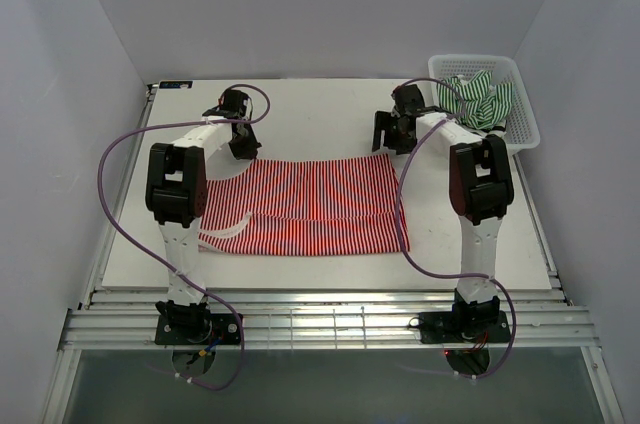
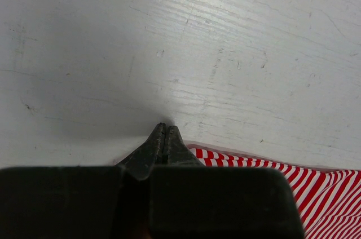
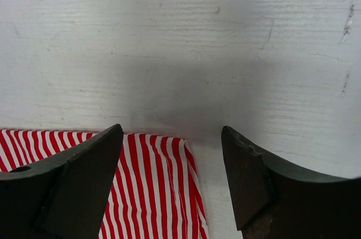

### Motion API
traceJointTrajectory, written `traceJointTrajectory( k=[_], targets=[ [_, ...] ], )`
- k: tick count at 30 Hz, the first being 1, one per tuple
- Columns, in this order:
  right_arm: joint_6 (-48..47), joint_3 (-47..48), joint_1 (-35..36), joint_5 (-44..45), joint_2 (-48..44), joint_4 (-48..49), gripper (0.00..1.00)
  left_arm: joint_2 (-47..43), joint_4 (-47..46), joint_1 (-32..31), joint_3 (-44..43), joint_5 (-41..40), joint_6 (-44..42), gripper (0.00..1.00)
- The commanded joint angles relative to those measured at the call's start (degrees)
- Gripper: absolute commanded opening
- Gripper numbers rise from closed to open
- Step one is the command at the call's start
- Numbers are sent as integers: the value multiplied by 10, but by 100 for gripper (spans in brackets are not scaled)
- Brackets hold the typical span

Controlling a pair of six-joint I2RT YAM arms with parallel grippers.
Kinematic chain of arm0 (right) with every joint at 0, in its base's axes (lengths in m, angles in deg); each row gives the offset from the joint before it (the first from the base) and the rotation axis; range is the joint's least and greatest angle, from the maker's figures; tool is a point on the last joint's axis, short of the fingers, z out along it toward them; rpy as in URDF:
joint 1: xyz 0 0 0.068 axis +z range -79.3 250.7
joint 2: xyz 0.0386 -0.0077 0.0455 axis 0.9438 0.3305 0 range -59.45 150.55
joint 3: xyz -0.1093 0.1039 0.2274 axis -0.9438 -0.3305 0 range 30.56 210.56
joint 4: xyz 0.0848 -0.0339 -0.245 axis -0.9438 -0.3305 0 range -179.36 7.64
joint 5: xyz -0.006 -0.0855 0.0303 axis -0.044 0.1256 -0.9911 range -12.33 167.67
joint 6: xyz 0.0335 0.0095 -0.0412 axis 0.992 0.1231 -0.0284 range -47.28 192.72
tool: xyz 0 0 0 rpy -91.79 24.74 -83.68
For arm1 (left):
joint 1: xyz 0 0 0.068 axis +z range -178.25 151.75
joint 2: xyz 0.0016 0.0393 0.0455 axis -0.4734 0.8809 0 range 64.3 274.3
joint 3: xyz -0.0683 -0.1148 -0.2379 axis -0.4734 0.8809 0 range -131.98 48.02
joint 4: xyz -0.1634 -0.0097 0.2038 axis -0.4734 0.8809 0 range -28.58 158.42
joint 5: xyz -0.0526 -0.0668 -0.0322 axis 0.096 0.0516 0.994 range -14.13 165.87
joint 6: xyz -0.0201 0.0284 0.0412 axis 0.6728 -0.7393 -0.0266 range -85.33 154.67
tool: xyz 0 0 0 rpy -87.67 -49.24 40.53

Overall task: Fold and stack the tank tops
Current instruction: Fold the tank top

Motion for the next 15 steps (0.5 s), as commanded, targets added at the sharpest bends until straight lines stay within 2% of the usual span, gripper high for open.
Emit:
traceJointTrajectory(
  k=[1,2,5,10,12,15],
  targets=[
    [20,0,-2,28,-1,1,75,-16,-13,3,-3,7,-3,0],
    [22,-2,-3,28,-1,1,65,-16,-12,3,-2,6,-2,0],
    [26,-15,-2,28,-5,1,52,-16,-13,4,-3,8,0,0],
    [26,-25,-2,26,-9,2,48,-14,-13,3,-3,11,0,0],
    [26,-25,-2,22,-8,2,41,-14,-13,3,-4,12,0,0],
    [25,-27,-2,18,-8,2,20,-14,-13,3,-4,11,0,0]
  ],
)
